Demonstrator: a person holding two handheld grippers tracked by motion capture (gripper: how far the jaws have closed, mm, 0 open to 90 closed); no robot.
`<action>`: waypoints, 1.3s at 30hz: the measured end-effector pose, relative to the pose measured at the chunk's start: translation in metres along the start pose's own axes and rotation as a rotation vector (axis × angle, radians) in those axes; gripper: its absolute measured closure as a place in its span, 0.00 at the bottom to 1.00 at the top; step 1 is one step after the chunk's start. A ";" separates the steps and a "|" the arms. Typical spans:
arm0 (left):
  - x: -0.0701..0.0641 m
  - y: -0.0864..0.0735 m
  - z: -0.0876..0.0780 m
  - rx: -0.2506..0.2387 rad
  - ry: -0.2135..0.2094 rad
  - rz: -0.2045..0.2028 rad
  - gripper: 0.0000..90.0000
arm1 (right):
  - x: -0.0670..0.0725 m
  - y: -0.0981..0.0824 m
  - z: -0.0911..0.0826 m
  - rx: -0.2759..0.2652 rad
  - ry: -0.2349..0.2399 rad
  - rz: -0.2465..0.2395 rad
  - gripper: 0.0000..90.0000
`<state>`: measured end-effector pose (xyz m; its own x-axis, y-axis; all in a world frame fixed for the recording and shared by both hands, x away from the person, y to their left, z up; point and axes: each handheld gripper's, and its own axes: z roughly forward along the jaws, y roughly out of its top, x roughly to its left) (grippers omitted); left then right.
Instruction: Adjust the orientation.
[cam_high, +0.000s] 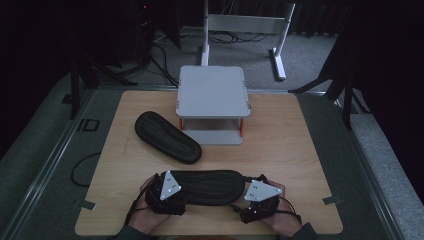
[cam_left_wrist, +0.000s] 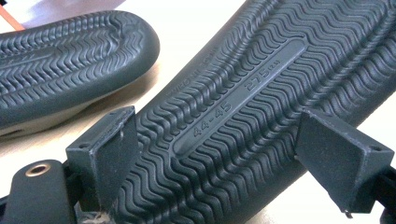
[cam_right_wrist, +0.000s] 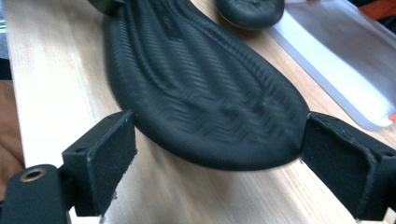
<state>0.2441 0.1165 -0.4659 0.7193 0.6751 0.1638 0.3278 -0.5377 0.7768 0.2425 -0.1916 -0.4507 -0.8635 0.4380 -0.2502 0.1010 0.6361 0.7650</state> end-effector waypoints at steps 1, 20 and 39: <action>0.000 0.000 0.000 0.000 0.000 0.000 0.16 | 0.000 0.000 0.000 0.000 0.000 0.000 0.12; -0.006 -0.016 -0.011 0.030 -0.019 0.046 0.10 | 0.013 0.013 0.020 -0.021 -0.046 -0.107 0.31; 0.038 -0.023 -0.005 0.082 0.134 0.067 0.39 | -0.042 0.016 0.015 -0.117 -0.050 0.142 0.50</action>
<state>0.2610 0.1567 -0.4747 0.6550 0.6945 0.2975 0.3347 -0.6198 0.7098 0.2874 -0.1905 -0.4369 -0.8190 0.5505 -0.1619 0.1592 0.4892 0.8575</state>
